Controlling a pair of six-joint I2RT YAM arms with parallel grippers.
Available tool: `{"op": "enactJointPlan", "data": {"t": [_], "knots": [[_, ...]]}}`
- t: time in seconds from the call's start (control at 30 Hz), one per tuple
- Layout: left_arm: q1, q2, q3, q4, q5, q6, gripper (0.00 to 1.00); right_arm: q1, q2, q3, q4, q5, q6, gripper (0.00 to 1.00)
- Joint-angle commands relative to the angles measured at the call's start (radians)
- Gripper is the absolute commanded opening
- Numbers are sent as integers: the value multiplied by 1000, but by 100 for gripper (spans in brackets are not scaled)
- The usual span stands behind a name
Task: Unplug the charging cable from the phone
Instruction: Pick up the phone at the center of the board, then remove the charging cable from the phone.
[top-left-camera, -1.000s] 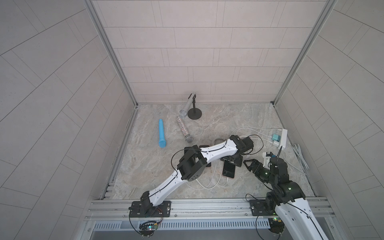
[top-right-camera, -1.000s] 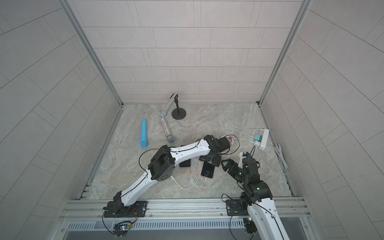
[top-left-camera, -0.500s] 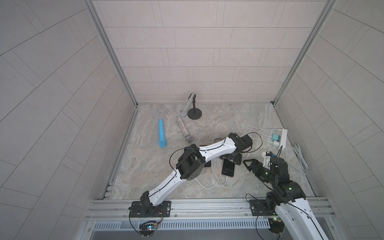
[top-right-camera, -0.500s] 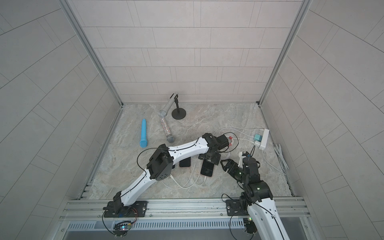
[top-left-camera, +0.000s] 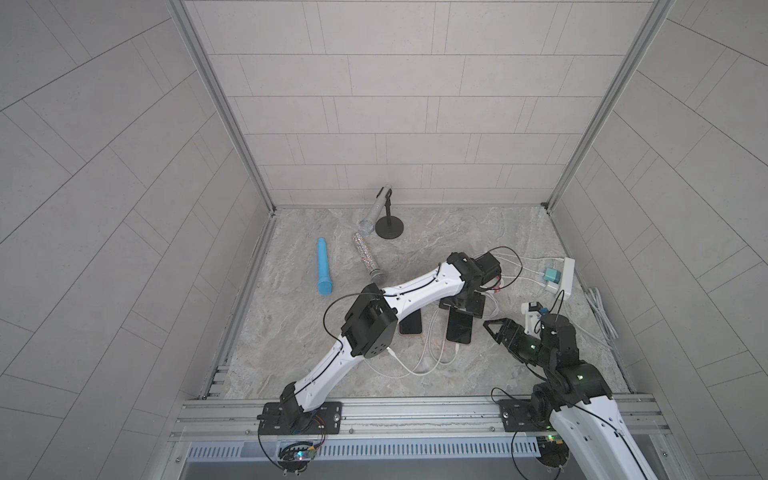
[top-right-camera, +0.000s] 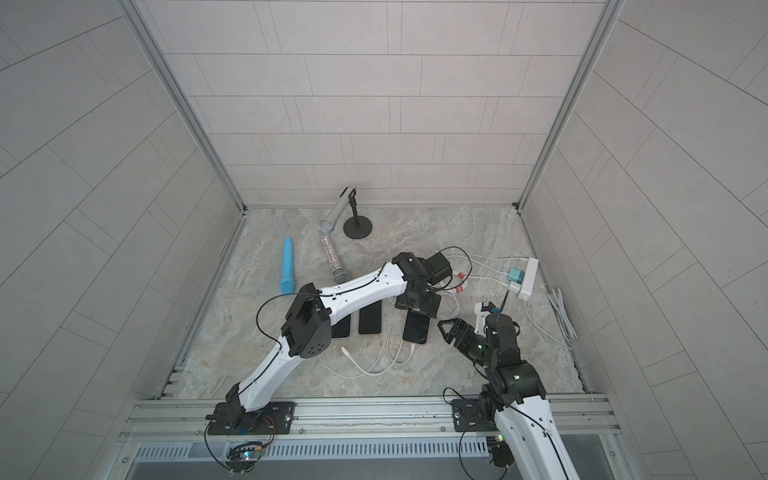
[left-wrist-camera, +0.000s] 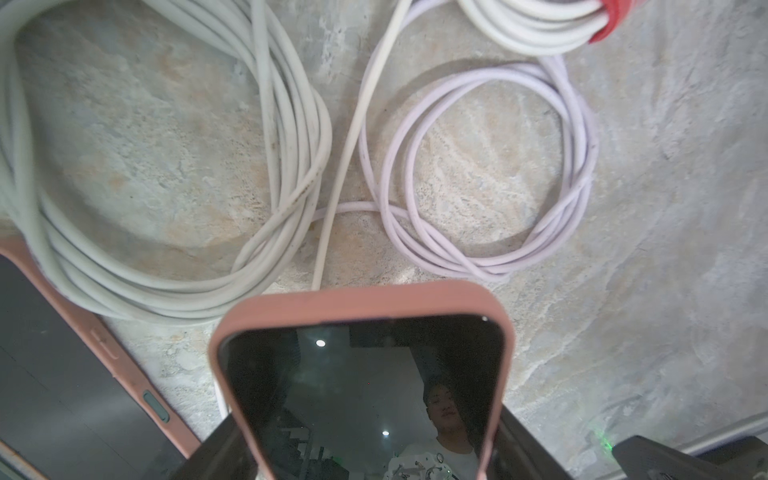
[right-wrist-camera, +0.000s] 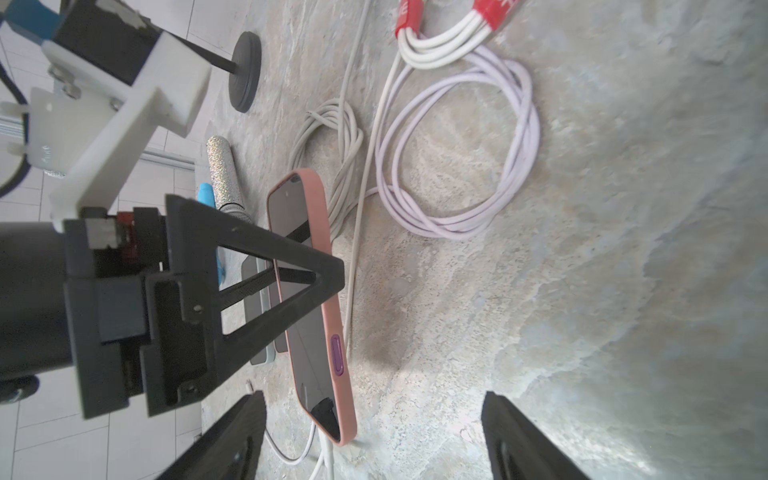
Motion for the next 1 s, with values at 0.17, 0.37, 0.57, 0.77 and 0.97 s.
{"op": "enactJointPlan", "data": {"t": [0.17, 0.37, 0.57, 0.77, 0.97], "knots": [[45, -88, -3, -2, 85, 19, 0, -4, 35, -39, 237, -201, 33, 83], [75, -98, -10, 20, 136, 9, 0, -3, 74, -71, 349, -288, 60, 82], [108, -100, -23, 54, 195, -6, 0, 23, 85, -107, 406, -306, 73, 80], [122, -94, -20, 71, 227, -17, 0, 89, 91, -151, 464, -271, 101, 76], [132, -90, -20, 76, 243, -22, 0, 205, 114, -176, 510, -175, 118, 74]]}}
